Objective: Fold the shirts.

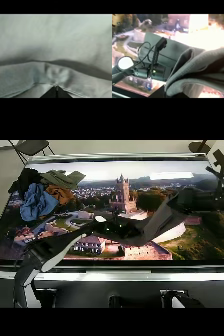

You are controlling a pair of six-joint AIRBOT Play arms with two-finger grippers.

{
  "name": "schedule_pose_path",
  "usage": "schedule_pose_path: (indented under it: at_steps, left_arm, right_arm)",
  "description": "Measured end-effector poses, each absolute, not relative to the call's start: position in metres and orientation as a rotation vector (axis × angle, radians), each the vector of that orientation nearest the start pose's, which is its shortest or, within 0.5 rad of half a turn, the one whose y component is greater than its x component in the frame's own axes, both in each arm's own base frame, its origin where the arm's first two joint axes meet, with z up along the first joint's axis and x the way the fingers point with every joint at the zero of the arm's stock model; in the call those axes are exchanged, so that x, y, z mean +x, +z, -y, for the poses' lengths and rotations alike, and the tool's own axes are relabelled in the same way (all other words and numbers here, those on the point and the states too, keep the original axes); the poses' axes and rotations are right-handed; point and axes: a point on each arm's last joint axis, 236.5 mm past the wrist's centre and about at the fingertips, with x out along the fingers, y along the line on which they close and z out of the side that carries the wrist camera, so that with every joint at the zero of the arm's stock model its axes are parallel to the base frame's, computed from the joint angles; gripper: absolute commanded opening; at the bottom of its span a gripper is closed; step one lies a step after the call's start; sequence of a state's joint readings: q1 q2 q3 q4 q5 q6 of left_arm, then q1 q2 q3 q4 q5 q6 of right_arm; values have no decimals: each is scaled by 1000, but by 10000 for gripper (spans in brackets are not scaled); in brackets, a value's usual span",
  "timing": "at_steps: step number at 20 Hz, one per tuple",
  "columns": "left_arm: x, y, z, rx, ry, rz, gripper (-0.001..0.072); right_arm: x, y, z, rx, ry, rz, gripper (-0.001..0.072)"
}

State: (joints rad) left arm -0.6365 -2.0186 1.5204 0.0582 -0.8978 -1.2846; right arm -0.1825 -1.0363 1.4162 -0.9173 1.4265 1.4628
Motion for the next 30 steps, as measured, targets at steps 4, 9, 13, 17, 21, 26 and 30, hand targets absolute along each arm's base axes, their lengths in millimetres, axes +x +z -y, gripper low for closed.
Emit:
schedule_pose_path:
  at_steps: [4, 9, 13, 17, 21, 26, 30]
  left_arm:
    - [392, 27, 434, -776, -974, -1245, 33]
    - [457, 142, 283, -561, -758, -913, 34]
    - [450, 251, 174, -517, -600, -650, 34]
    - [403, 327, 132, -464, -547, -476, 34]
    - [368, 356, 125, -426, -544, -417, 34]
    - [359, 355, 123, -416, -540, -425, 34]
    - [359, 346, 120, -404, -528, -449, 35]
  right_arm:
    - [369, 206, -99, 496, 494, -954, 52]
    - [397, 171, -177, 512, 641, -1010, 52]
    - [410, 119, -268, 550, 744, -1089, 52]
    - [416, 65, -342, 664, 800, -1151, 52]
    - [423, 25, -376, 792, 767, -1201, 667]
    - [444, 33, -366, 896, 716, -1158, 663]
    - [475, 64, -282, 818, 620, -1062, 634]
